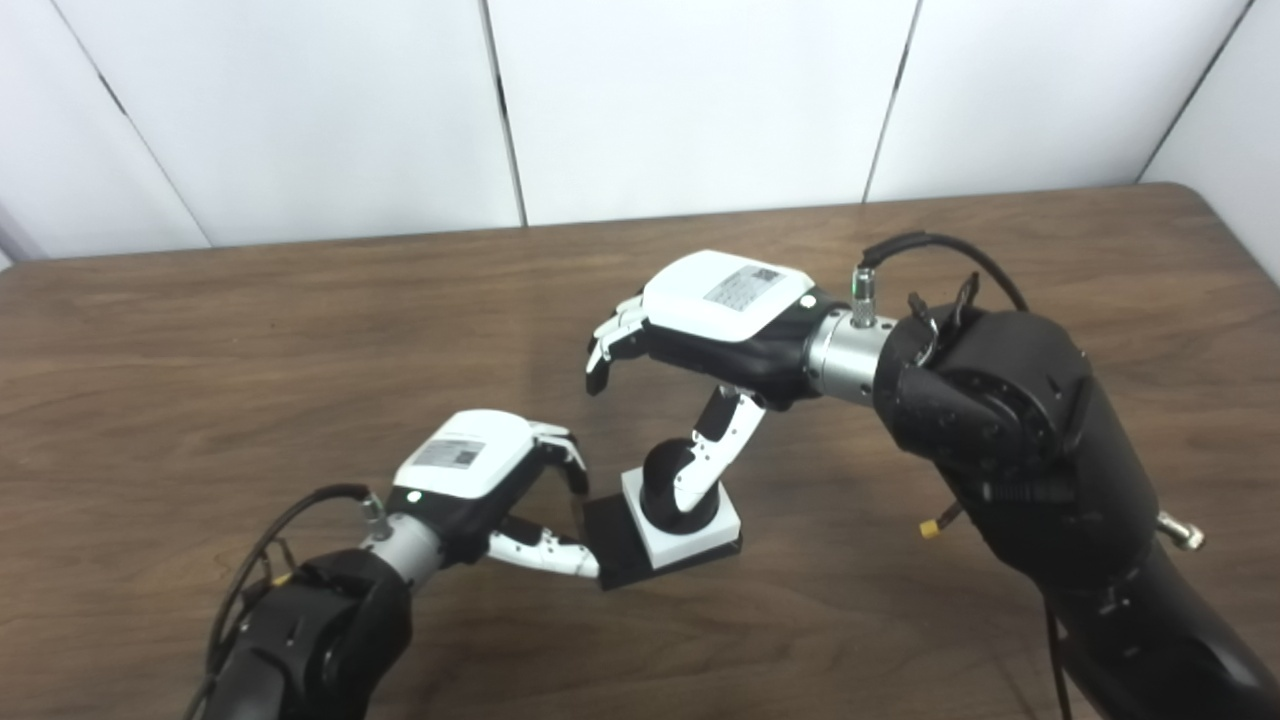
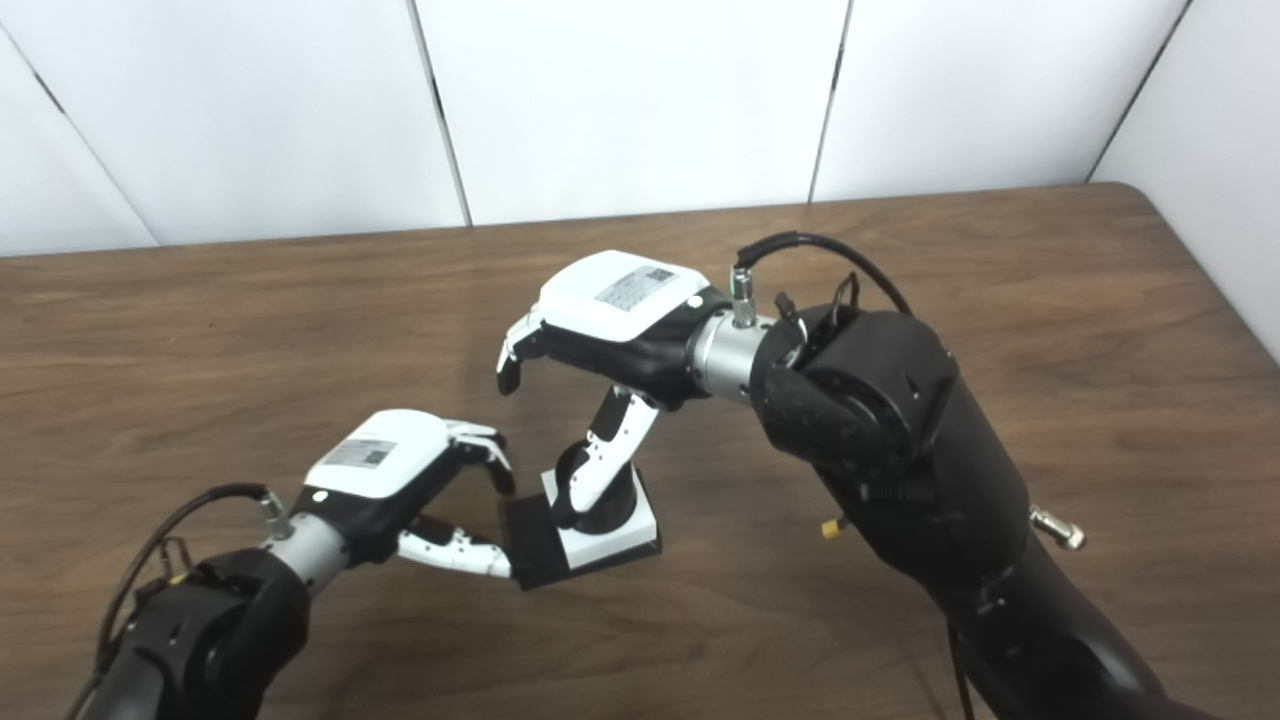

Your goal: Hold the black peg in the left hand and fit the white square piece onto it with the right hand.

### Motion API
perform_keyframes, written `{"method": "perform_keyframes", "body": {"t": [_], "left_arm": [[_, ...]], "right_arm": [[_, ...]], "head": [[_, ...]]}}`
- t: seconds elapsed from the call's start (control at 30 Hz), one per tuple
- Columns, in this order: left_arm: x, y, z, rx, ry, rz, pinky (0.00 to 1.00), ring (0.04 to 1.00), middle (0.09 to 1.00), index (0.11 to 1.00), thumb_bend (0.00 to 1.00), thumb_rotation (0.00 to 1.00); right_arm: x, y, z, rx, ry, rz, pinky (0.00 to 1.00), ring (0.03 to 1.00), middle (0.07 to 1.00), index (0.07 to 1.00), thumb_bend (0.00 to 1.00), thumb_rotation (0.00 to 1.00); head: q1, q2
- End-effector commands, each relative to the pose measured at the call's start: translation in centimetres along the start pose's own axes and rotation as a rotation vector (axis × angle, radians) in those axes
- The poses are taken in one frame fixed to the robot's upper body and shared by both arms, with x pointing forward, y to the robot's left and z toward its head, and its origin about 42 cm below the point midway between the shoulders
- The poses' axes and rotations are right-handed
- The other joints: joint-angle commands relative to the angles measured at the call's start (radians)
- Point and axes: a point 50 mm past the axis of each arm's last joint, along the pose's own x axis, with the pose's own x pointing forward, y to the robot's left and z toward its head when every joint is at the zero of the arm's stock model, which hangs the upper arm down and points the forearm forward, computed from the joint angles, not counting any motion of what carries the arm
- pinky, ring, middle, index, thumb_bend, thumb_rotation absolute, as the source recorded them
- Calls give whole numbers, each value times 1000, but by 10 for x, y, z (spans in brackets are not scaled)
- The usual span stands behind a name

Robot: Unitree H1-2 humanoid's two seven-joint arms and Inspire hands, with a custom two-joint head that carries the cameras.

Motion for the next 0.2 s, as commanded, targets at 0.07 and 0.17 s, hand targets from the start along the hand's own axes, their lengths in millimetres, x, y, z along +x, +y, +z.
{"method": "perform_keyframes", "body": {"t": [0.07, 0.17], "left_arm": [[-18, 33, -11, 15, 54, 39, 819, 883, 883, 881, 1000, 775], [-31, 47, -12, 23, 53, 35, 804, 882, 888, 881, 1000, 773]], "right_arm": [[1, -9, -5, -7, 2, -76, 912, 893, 857, 732, 1000, 536], [1, -8, -8, 5, 6, -86, 915, 891, 857, 731, 1000, 531]], "head": [[3, -3], [2, -5]]}}
